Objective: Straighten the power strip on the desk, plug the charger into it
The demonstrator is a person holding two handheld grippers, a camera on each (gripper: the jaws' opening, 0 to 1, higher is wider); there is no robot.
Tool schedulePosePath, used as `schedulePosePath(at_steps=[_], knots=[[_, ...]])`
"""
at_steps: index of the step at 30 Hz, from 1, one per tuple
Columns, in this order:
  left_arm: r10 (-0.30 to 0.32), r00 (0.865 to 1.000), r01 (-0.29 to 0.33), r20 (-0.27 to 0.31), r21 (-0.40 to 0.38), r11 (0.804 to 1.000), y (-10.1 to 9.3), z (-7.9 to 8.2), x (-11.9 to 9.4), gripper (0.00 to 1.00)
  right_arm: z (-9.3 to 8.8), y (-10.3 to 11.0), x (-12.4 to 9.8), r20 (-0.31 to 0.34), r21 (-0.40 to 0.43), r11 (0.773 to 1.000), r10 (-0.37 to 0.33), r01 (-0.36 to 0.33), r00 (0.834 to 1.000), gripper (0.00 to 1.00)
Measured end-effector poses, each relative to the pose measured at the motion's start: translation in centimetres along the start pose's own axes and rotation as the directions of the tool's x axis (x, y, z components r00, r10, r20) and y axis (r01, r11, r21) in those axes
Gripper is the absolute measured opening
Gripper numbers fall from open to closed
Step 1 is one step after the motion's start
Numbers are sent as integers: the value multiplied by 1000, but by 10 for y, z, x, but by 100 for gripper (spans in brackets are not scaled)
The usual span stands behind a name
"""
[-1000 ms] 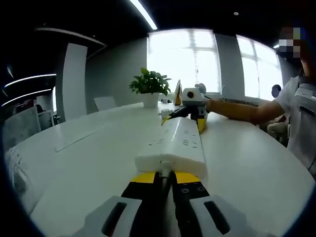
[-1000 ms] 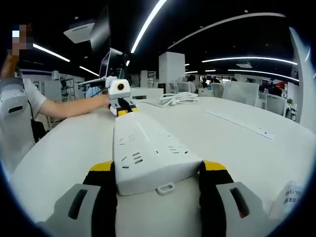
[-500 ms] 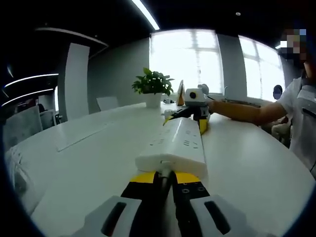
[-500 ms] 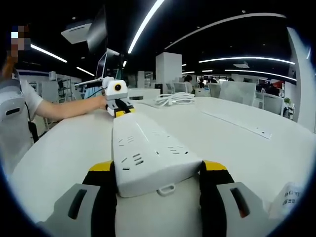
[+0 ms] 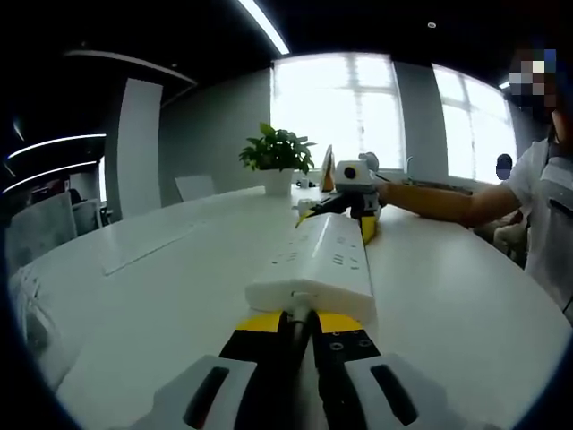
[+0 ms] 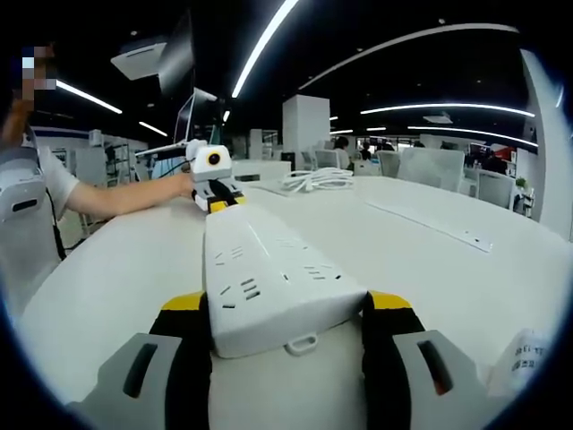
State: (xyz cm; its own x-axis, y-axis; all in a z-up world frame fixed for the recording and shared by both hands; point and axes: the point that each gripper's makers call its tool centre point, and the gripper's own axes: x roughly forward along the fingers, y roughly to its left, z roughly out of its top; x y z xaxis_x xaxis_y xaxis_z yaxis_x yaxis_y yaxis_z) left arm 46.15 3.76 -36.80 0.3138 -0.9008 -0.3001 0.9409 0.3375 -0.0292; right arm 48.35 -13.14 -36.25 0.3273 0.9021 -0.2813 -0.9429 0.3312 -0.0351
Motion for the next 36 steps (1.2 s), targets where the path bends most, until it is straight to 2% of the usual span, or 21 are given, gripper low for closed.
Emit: schedulePosePath(at_steps=[21, 36], knots=[[-17, 1000, 17, -6, 26, 1000, -10, 3, 8, 14, -6, 2, -14, -29, 5, 1000, 21, -21, 999, 66], [-18, 1000, 18, -4, 19, 1000, -11, 3, 8, 14, -6, 1, -14, -27, 0, 1000, 22, -22, 999, 66]])
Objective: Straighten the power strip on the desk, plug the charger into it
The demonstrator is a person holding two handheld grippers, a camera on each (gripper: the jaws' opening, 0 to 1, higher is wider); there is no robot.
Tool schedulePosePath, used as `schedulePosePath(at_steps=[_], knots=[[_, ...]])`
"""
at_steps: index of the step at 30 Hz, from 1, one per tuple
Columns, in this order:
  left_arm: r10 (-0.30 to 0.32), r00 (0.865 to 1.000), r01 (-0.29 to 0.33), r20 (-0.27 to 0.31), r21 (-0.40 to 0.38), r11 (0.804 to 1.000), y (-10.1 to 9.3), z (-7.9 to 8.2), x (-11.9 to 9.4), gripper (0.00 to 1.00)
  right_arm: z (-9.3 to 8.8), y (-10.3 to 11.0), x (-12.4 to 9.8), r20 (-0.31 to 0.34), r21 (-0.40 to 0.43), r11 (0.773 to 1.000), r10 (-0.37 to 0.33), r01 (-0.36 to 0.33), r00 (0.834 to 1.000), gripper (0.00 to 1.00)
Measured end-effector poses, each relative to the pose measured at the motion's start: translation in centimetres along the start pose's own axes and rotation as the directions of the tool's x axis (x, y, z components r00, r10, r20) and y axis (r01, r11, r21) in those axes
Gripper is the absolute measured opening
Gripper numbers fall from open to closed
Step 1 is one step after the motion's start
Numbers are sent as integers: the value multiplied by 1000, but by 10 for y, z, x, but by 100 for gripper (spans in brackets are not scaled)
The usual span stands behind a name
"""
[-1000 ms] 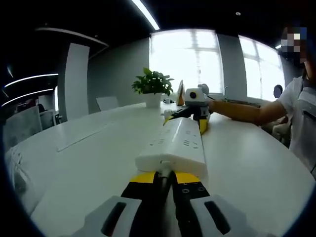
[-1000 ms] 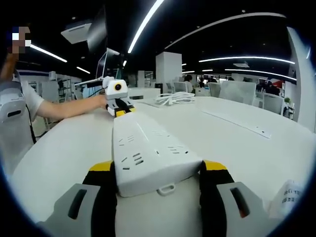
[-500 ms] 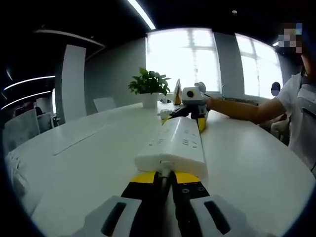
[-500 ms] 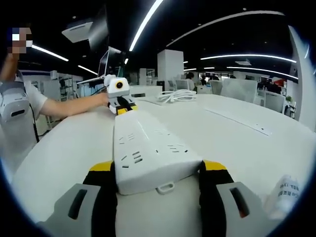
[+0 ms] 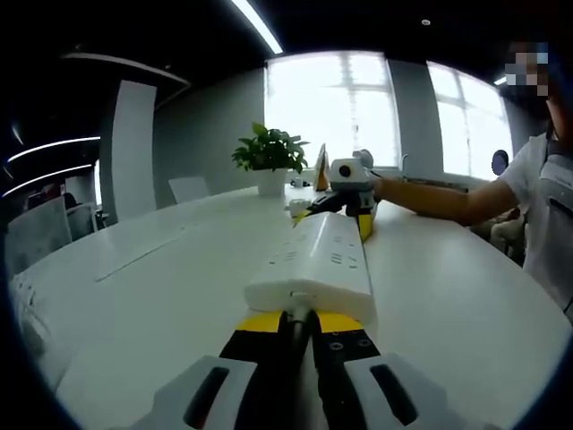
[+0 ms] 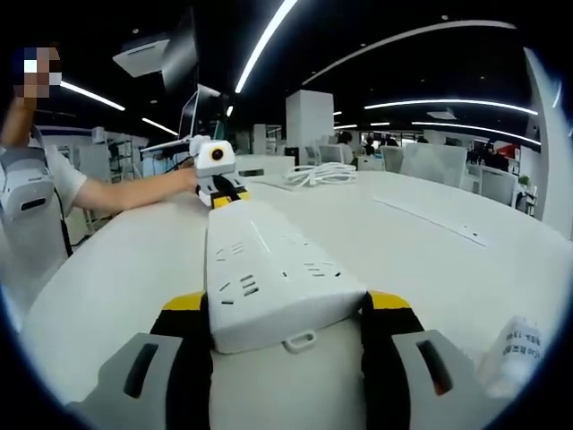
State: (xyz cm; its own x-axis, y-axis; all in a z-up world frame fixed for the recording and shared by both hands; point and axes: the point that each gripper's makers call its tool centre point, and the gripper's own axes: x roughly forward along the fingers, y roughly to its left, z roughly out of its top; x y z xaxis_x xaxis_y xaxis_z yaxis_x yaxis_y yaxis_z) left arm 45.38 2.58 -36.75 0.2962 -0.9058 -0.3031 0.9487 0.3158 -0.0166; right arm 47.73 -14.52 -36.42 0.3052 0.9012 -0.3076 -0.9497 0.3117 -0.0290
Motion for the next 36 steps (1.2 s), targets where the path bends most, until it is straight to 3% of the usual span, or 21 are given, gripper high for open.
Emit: schedulePosePath(at_steps=[36], knots=[[4, 1000, -5, -7, -28, 1000, 4, -6, -17, 14, 7, 6, 19, 1, -3, 1000, -14, 14, 1000, 67]])
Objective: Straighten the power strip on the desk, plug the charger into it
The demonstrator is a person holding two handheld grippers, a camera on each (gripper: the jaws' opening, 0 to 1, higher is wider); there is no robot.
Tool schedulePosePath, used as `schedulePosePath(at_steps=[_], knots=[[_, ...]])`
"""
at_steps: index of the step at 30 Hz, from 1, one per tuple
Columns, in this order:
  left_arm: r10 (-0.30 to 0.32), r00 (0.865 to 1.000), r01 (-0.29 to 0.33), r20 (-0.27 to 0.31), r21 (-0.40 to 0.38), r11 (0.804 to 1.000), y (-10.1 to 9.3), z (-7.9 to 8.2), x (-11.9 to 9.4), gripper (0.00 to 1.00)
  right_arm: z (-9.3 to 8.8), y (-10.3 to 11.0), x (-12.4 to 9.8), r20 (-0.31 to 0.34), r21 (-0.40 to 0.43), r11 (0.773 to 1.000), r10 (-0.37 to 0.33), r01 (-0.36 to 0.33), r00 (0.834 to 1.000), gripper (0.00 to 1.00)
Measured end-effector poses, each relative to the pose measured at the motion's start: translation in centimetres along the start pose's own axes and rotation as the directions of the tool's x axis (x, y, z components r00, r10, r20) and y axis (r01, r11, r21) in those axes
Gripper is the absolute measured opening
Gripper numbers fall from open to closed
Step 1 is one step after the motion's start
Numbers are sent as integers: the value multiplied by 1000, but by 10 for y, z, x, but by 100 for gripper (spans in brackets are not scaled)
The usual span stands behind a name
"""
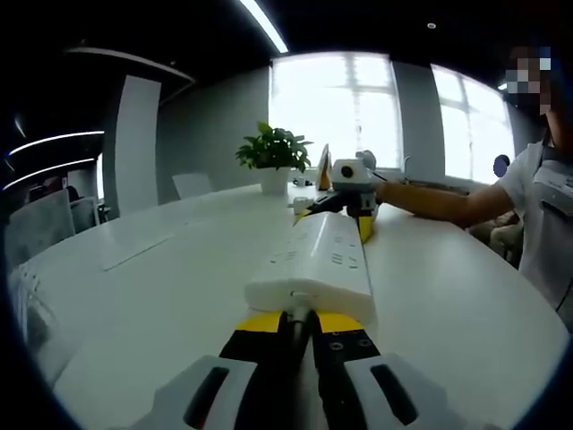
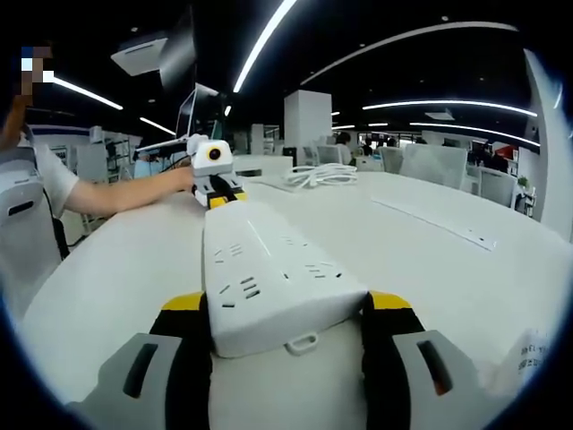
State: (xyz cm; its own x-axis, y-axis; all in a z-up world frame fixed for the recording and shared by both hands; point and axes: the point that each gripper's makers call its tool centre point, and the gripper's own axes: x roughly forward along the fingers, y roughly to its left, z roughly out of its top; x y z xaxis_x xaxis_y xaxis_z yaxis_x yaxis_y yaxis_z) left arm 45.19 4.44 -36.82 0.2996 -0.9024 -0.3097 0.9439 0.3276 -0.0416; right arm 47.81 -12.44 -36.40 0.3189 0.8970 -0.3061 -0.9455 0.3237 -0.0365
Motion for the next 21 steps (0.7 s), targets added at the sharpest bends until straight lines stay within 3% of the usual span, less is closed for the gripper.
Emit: schedulePosePath(at_steps=[21], knots=[[-5, 1000, 5, 0, -23, 1000, 1, -3, -9, 14, 3, 6, 9, -1, -1, 1000, 4, -4, 1000, 67]])
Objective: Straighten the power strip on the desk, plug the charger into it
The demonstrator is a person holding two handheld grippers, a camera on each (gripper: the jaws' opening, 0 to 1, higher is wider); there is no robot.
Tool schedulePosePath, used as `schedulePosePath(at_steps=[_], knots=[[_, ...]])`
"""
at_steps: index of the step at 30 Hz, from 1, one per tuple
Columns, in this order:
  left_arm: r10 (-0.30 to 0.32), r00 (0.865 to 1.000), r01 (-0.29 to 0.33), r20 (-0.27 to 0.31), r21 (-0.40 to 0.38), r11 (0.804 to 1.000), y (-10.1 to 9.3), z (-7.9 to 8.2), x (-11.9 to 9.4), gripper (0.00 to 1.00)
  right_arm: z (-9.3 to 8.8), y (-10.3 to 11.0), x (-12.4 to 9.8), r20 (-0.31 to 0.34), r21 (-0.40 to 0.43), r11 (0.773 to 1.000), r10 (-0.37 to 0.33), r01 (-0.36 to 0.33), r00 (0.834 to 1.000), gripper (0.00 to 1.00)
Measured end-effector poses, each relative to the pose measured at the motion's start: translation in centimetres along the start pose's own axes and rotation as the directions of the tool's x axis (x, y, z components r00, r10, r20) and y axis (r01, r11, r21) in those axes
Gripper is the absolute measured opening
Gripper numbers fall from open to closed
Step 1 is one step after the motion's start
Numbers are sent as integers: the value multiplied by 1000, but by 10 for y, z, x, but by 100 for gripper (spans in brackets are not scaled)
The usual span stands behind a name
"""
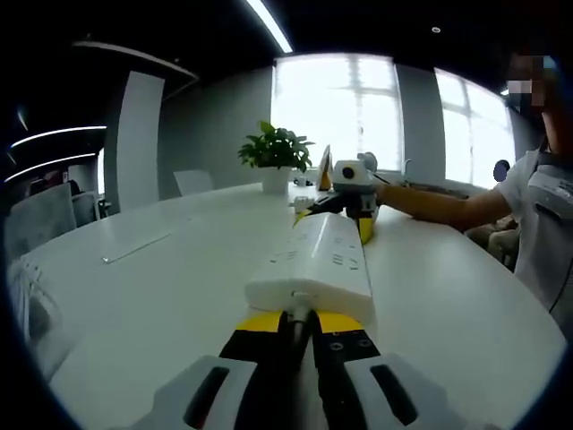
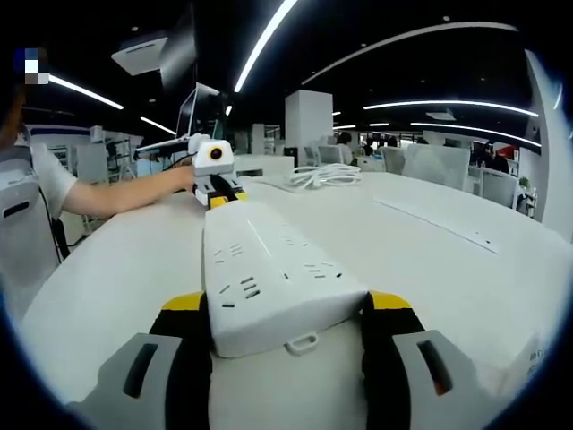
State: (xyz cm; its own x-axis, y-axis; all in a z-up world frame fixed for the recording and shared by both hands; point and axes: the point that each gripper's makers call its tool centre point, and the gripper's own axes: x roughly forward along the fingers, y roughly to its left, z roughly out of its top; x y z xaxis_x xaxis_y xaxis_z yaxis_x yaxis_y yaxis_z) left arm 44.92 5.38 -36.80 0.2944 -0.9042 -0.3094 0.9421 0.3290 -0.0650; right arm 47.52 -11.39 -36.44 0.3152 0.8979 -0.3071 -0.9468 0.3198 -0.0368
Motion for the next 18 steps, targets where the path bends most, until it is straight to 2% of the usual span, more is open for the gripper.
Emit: schedulePosePath(at_steps=[18], knots=[[3, 1000, -3, 4, 23, 1000, 0, 0, 2, 14, 0, -2, -2, 0, 0, 1000, 1, -1, 1000, 67]])
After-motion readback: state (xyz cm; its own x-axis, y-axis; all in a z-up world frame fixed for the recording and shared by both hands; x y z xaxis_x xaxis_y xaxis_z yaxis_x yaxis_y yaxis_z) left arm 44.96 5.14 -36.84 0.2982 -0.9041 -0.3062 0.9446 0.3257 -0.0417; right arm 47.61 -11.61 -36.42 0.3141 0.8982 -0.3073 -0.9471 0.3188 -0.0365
